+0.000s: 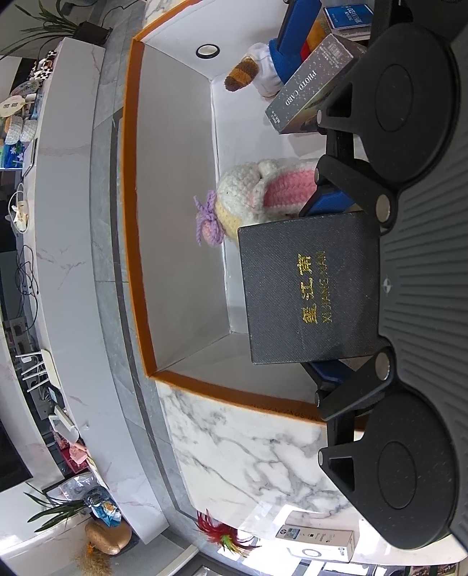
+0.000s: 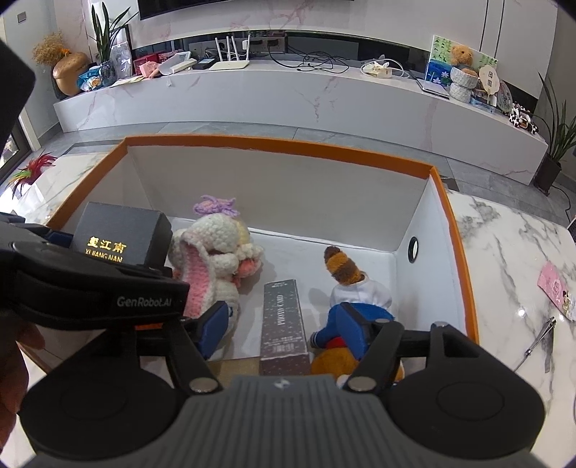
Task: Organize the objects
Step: 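Withdraw both tools from the box, left tool still holding the book, then tilt the left tool over the box rim and release the book inside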
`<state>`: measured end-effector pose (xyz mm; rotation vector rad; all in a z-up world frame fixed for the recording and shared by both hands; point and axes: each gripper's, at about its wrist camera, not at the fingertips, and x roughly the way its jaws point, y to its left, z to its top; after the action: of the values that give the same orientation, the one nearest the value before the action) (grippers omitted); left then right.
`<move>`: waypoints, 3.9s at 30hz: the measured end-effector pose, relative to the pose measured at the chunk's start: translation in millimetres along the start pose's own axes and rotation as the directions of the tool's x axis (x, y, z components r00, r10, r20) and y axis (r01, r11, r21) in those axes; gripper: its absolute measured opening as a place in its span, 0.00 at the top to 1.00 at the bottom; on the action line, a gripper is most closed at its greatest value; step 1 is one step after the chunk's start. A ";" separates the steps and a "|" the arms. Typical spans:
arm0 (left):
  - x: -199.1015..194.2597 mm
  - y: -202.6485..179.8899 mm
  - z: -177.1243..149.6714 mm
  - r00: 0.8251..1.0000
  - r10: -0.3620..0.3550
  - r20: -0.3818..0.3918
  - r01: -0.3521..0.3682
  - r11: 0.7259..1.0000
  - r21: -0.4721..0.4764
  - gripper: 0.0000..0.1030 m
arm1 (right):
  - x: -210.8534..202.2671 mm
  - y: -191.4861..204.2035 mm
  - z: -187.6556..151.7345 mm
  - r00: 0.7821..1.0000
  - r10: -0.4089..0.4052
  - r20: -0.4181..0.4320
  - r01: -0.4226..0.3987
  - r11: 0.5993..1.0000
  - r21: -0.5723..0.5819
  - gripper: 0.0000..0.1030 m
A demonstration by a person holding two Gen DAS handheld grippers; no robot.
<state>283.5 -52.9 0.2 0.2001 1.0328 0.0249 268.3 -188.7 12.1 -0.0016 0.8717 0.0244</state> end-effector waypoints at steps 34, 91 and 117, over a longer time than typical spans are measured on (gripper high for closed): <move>-64.4 23.5 -18.5 0.994 0.029 0.109 -0.026 0.999 -0.023 0.12 | -69.5 4.0 -14.0 0.995 0.000 0.095 0.002 1.000 -0.027 0.26; -115.0 -6.9 -160.4 0.976 -0.096 0.197 0.081 0.993 0.084 0.12 | -102.7 -28.6 -100.1 1.000 0.014 -0.014 -0.017 0.984 -0.180 0.16; -80.8 -10.3 -156.5 0.984 -0.045 0.174 0.037 0.998 0.046 0.11 | -95.1 -41.2 -109.1 0.998 0.038 -0.044 -0.045 0.983 -0.176 0.14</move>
<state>107.5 -48.2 -10.5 0.2157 0.8620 -0.0515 124.5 -233.1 14.3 -0.1511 0.9078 0.1413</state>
